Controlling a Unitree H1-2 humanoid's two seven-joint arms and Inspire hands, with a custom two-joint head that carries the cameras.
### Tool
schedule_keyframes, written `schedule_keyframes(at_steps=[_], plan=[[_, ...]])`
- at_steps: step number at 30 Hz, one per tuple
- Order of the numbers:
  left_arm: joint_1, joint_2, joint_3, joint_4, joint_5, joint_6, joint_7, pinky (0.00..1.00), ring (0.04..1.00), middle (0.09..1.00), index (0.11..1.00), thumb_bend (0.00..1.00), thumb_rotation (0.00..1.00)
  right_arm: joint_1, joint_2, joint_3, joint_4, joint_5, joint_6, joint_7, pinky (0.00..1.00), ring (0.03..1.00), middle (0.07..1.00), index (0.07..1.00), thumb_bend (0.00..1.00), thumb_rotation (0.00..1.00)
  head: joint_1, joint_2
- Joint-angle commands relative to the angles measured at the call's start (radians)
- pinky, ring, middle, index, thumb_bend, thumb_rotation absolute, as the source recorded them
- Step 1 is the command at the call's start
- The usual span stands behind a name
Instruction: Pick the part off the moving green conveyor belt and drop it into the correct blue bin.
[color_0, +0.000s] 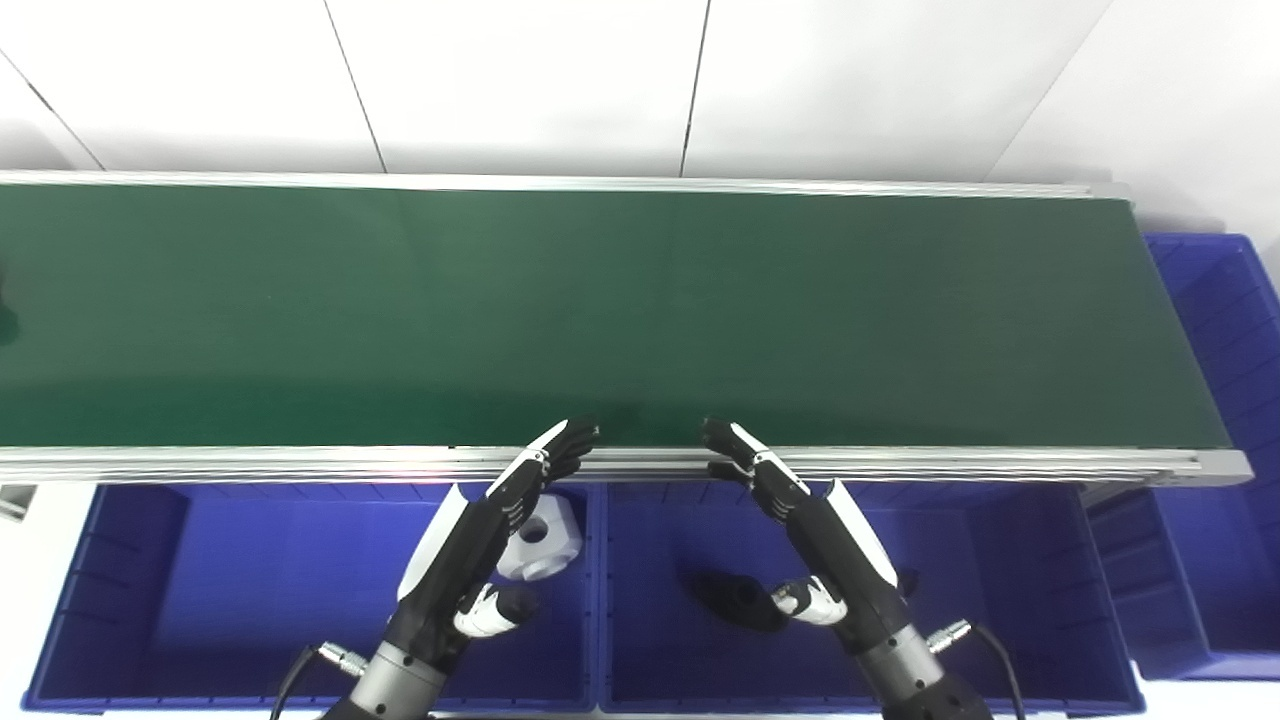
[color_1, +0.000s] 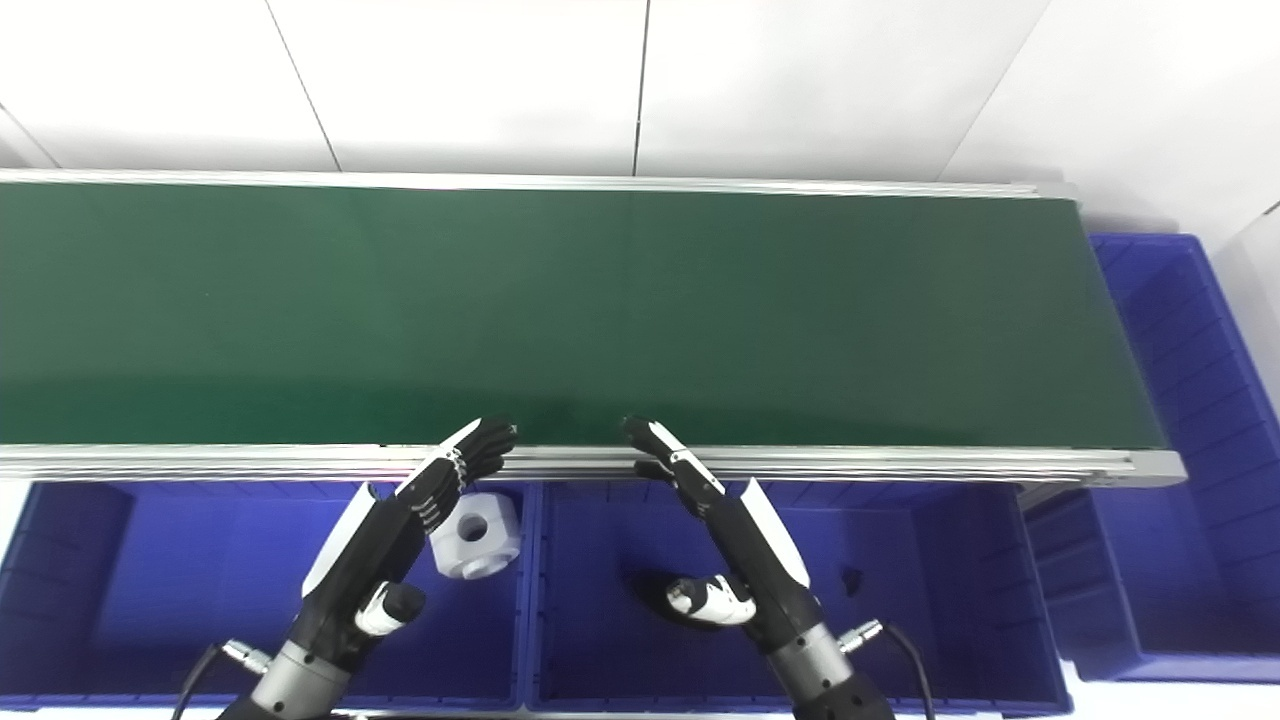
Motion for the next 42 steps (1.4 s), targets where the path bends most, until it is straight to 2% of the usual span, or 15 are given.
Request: schedule_keyframes(at_steps=[1,42], plan=[[0.012,0.002,-0.001,-0.025,-0.001,-0.033,0.0,0.9,0.916,0.908,0.904,0.94,0.96,0.002,0.007,0.001,-0.025,0.003,-0.059,-0.01,0.85,0.934,0.961,0.923,1.0,0.94,0.001,0.001],[0.01,0.0,0.001,-0.013,0.012,-0.038,0.003,0.9,0.914,0.906,0.903,0.94,0.96,-0.004,0.007,0.004,-0.006,0.023,-0.059,-0.003,0.86,0.935,0.962,0.924,1.0,0.9,0.001,-0.014]])
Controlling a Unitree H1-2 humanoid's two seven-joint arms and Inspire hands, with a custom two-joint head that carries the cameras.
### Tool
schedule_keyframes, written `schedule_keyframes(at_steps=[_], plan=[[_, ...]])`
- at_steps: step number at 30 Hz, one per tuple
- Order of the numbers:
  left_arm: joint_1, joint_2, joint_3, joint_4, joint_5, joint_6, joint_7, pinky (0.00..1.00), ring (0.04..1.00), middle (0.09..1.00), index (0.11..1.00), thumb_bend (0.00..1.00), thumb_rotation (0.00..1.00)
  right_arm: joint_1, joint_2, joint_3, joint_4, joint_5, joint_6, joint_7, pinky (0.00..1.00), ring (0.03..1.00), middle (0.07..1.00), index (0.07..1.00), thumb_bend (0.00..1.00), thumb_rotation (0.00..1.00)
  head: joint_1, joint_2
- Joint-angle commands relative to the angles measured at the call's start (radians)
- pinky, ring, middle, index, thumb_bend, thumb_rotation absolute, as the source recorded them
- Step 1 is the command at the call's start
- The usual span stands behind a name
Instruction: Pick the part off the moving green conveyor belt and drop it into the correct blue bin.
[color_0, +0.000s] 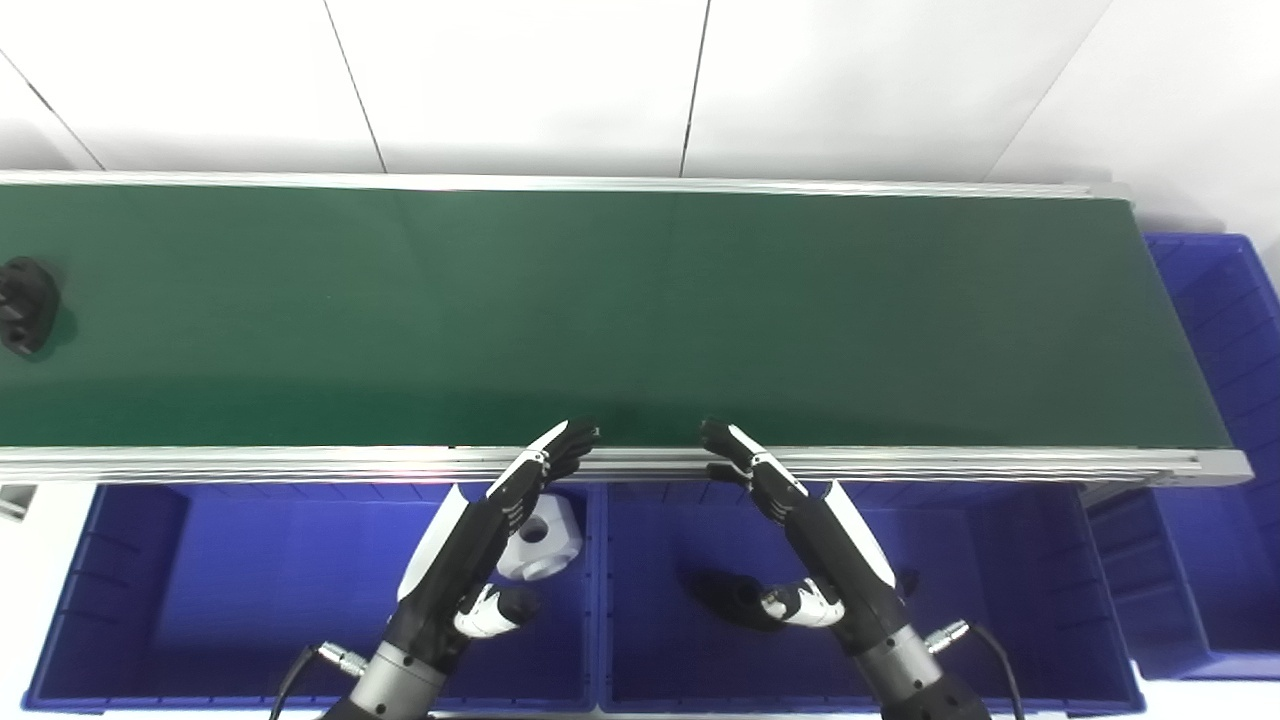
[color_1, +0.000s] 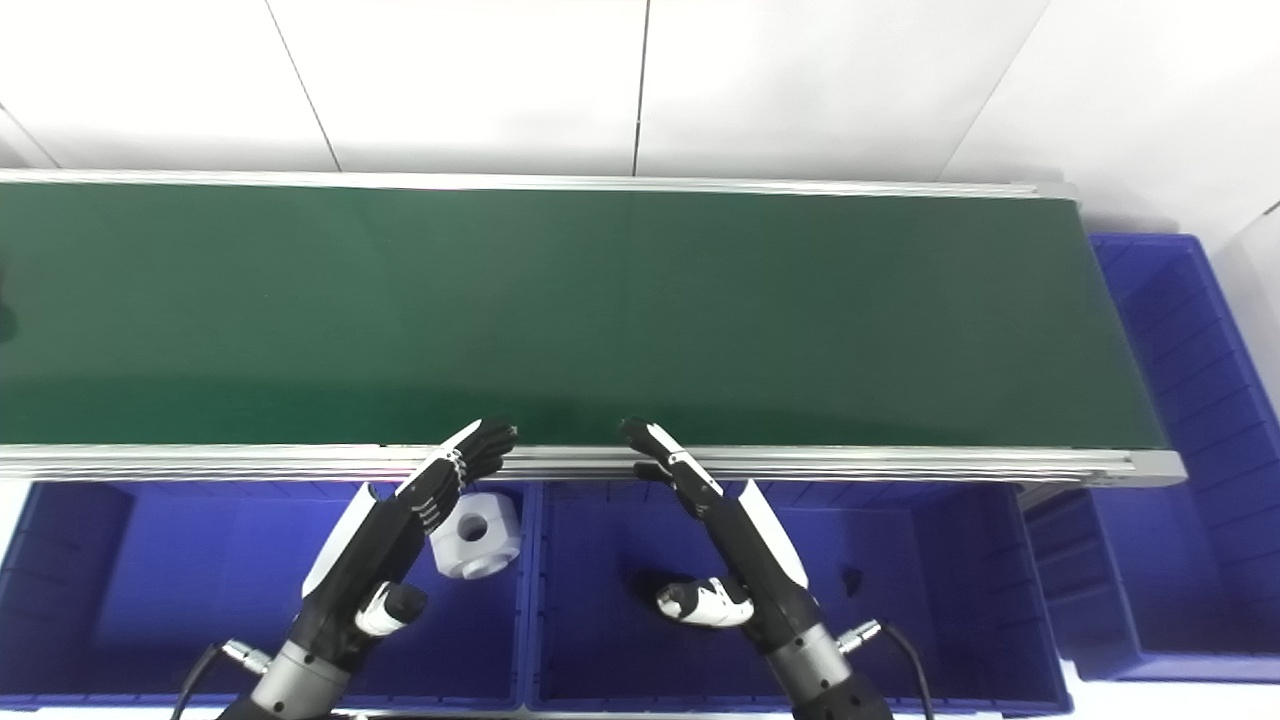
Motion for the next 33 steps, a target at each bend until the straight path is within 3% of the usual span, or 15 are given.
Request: schedule_keyframes(at_steps=[1,33], plan=[[0.009,-0.001,0.001,-0.014,0.009,-0.039,0.004,0.9,0.914,0.906,0.903,0.94,0.96,-0.003,0.006,0.002,-0.014,0.022,-0.059,0.0,0.86,0.935,0.962,0.924,1.0,0.9,0.001,0.001],[0.005,0.004,0.001,-0.001,0.015,-0.045,0.0,0.9,0.917,0.905,0.906,0.94,0.97,-0.007,0.003,0.008,0.004,0.029,-0.061,0.002,0.85,0.932,0.96,0.924,1.0,0.88,0.004,-0.012]])
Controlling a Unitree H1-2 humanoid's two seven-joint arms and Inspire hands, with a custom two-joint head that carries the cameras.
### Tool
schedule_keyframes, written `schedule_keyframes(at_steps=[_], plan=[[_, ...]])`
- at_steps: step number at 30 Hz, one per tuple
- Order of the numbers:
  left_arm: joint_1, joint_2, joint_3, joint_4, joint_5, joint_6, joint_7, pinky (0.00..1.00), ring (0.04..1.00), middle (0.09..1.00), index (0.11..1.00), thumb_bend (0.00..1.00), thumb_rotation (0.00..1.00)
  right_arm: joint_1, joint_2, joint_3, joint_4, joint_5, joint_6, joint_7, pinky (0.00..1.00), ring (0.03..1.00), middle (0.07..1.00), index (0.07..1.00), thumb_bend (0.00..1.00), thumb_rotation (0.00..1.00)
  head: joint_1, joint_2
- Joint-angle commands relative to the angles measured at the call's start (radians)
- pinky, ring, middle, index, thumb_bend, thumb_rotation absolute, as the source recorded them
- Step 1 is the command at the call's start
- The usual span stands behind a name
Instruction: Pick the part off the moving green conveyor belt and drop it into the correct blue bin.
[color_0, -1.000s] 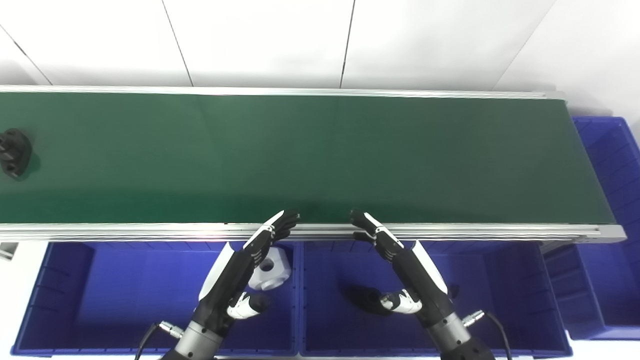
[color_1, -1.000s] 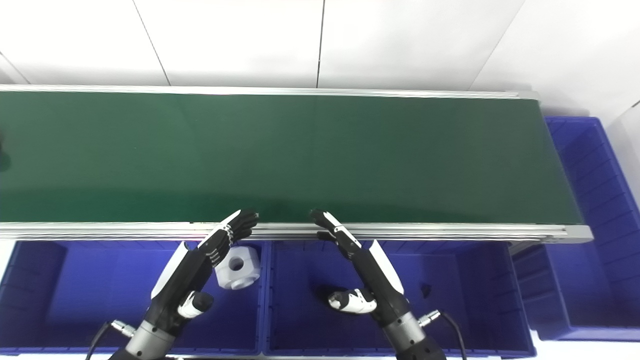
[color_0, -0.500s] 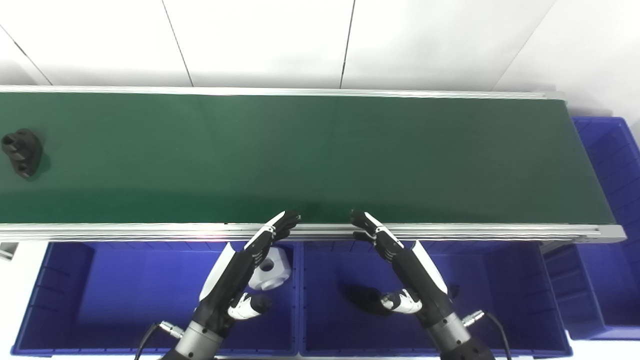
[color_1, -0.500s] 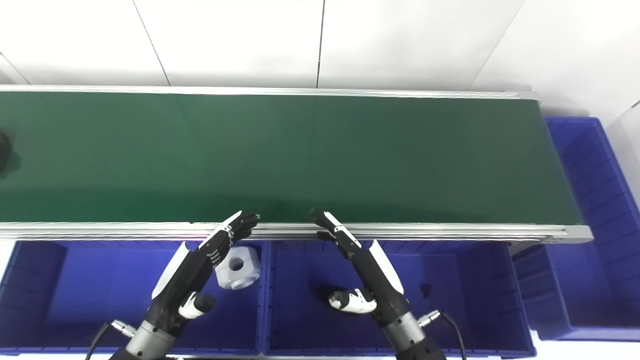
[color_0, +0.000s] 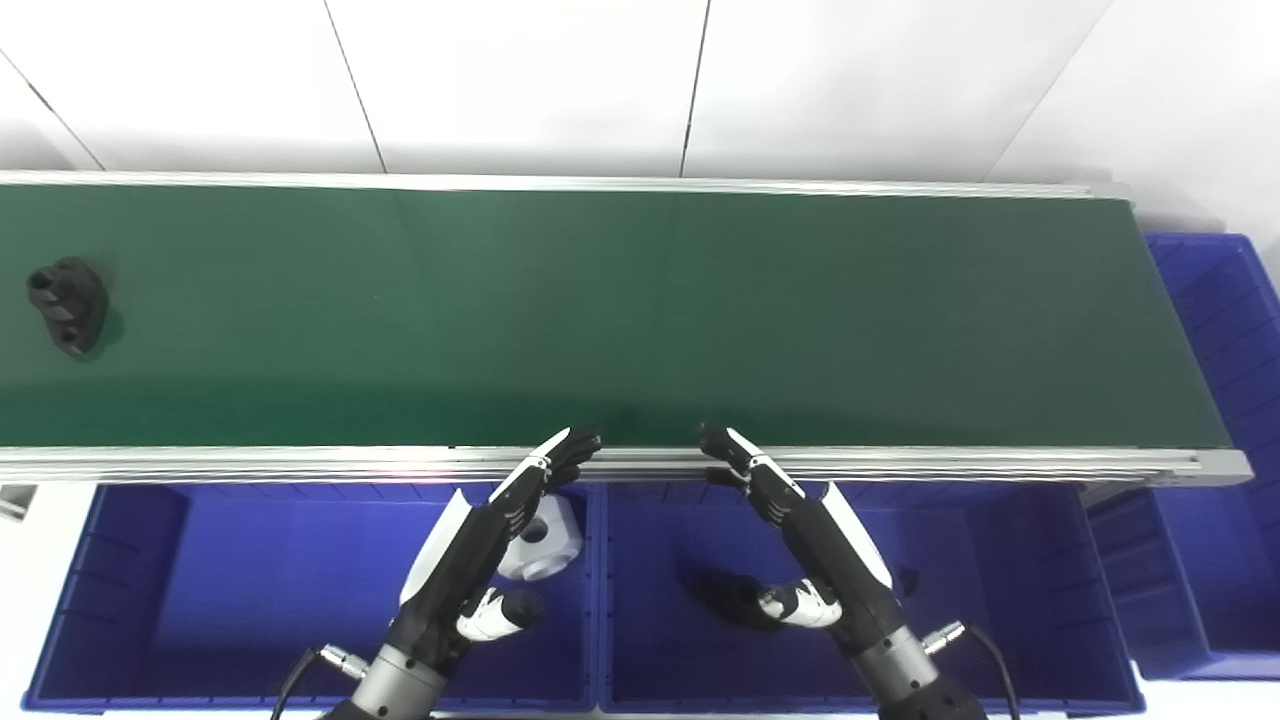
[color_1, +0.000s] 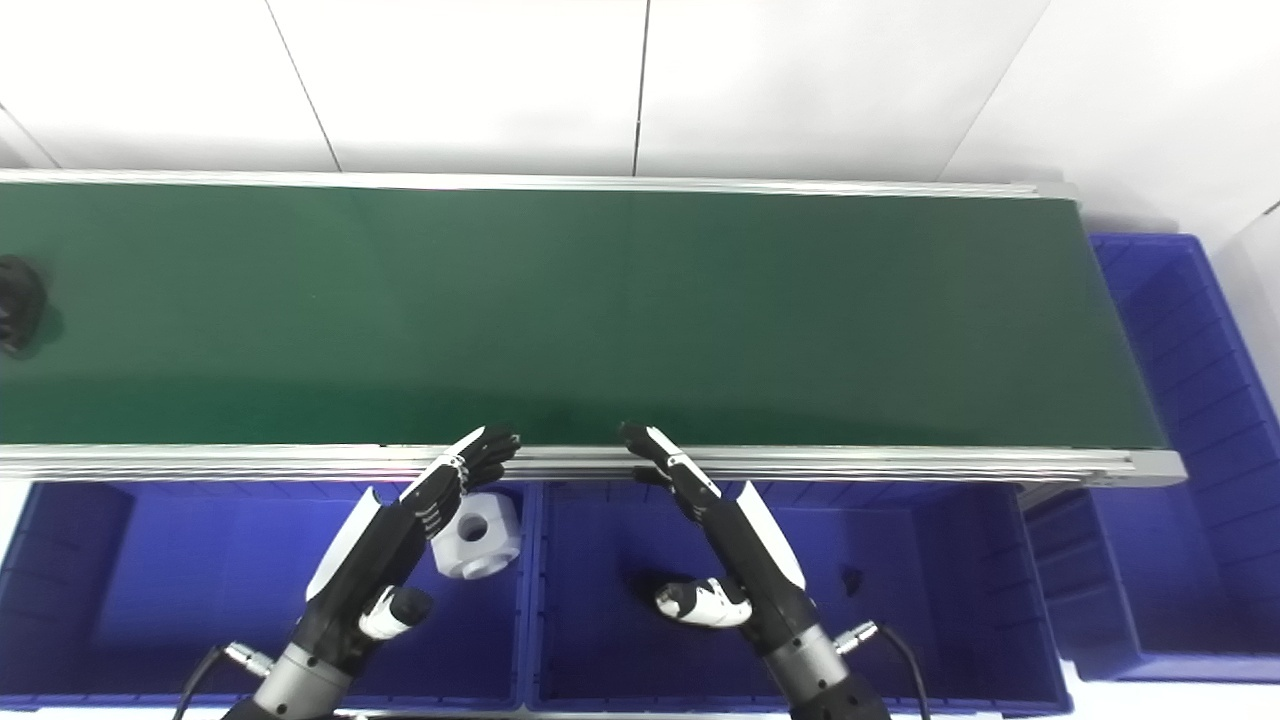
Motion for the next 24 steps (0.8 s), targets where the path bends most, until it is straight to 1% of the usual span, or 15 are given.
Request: schedule_keyframes(at_steps=[1,24], plan=[[0.006,0.003,-0.001,-0.02,-0.004,-0.043,0.0,0.9,0.916,0.905,0.906,0.94,0.97,-0.004,0.004,0.002,-0.015,0.015,-0.06,0.003,0.85,0.932,0.96,0.923,1.0,0.88,0.001,0.0],[0.012,0.001,-0.003,-0.033,0.005,-0.038,0.002,0.91,0.918,0.905,0.91,0.94,0.97,0.003,0.004,-0.001,-0.033,0.023,-0.055,0.007,0.84,0.924,0.958,0.92,1.0,0.88,0.002,0.009]])
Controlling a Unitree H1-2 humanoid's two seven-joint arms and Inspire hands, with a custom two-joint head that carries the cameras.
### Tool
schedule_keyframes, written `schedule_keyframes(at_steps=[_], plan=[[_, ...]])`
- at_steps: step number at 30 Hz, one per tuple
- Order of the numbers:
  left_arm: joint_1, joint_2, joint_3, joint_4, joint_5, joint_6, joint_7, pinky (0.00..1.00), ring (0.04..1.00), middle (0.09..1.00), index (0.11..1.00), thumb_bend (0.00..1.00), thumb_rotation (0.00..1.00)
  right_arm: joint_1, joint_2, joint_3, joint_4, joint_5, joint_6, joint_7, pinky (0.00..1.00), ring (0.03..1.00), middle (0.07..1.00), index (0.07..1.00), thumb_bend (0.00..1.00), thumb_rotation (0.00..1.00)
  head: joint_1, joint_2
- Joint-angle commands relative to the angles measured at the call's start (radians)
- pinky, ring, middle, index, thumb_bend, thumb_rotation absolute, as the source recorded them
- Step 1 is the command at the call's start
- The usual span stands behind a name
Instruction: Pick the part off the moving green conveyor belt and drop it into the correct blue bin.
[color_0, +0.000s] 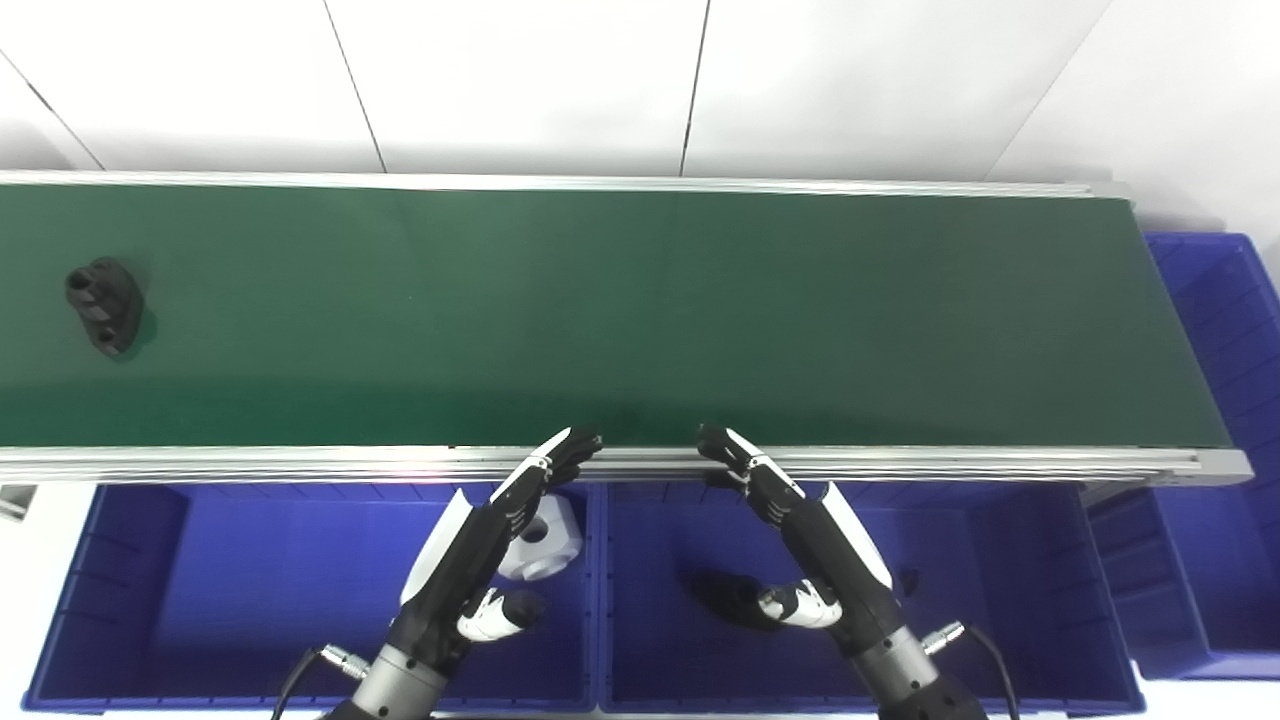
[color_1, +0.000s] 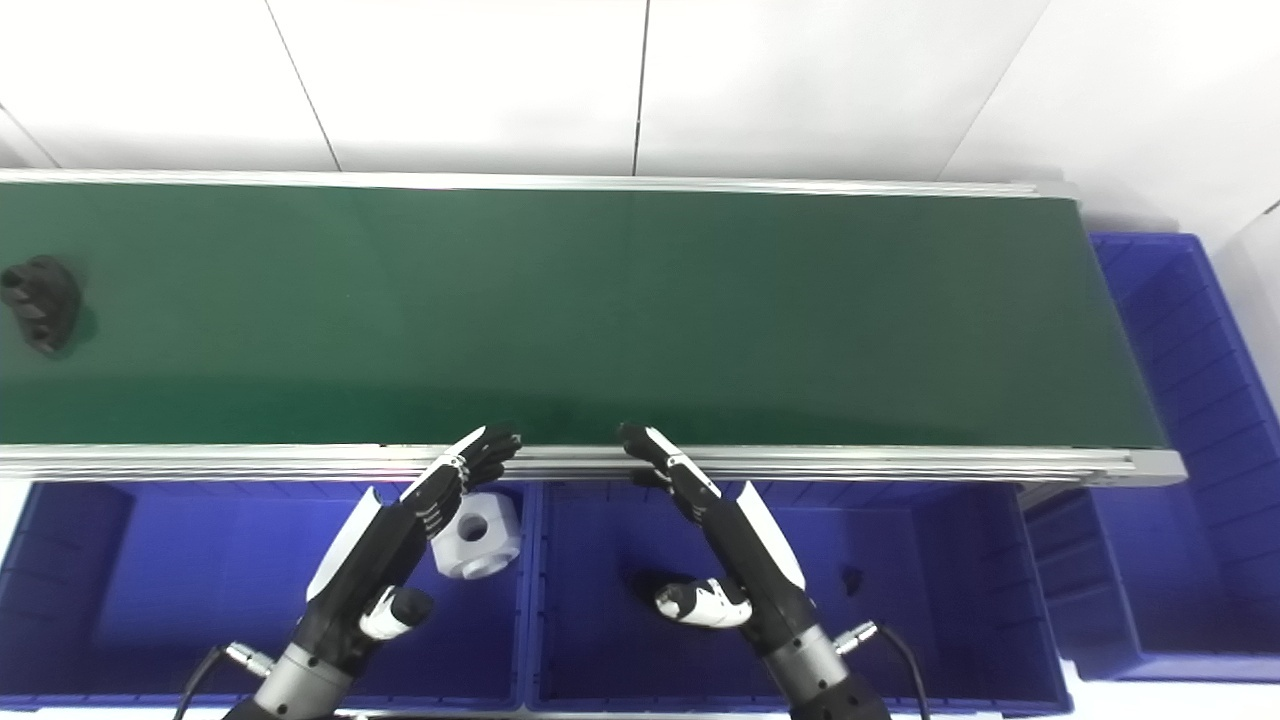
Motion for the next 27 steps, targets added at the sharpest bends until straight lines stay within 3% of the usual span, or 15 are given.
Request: schedule_keyframes(at_steps=[1,27], plan=[[0.012,0.001,-0.002,-0.031,0.003,-0.038,0.003,0.91,0.918,0.905,0.91,0.94,0.98,0.002,0.005,-0.001,-0.034,0.017,-0.054,0.003,0.84,0.923,0.958,0.92,1.0,0.89,0.001,0.001],[0.014,0.002,-0.001,-0.008,0.004,-0.075,0.004,0.88,0.91,0.908,0.907,0.94,0.97,0.007,0.004,0.003,-0.024,0.025,-0.059,0.006,0.83,0.926,0.959,0.919,1.0,0.86,-0.001,-0.026]])
